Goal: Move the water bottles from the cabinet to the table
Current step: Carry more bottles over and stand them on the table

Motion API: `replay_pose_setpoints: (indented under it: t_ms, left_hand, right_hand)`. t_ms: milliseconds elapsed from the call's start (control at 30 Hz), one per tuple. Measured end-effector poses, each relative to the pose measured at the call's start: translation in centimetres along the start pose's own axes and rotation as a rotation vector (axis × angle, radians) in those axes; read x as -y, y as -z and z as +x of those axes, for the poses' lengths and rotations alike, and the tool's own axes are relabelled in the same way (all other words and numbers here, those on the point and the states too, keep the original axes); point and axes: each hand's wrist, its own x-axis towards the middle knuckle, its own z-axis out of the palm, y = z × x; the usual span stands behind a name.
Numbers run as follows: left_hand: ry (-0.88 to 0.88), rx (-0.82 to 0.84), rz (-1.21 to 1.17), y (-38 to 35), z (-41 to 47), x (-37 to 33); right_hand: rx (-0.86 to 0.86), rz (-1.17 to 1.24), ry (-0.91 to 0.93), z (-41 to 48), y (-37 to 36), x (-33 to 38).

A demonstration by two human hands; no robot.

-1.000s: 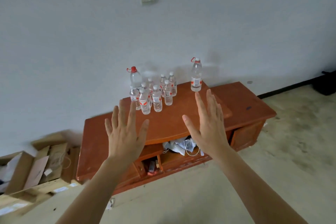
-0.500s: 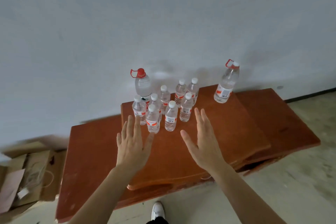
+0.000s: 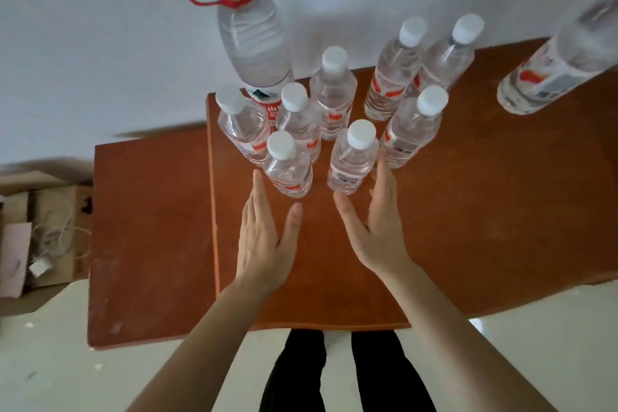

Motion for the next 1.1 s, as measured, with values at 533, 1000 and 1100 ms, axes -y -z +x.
replay_pose_setpoints:
  t_ms: [533,1000,1100]
  left_hand:
    - [0.056,-0.315,-0.218,-5.2,3.5,1.0]
    - [-0.019,-0.132,-0.060,3.2,-10.0,-0.7]
    - [-0.133,-0.133,-0.051,6.2,-9.7,-3.4]
  right_hand:
    - [0.056,0.146,0.100,4.1,-1.4,-5.6]
    - [-0.214,0.077,-0.166,-10.8,5.0,2.9]
    - [-0.365,0.026,-0.150,-12.6,8.4,6.2]
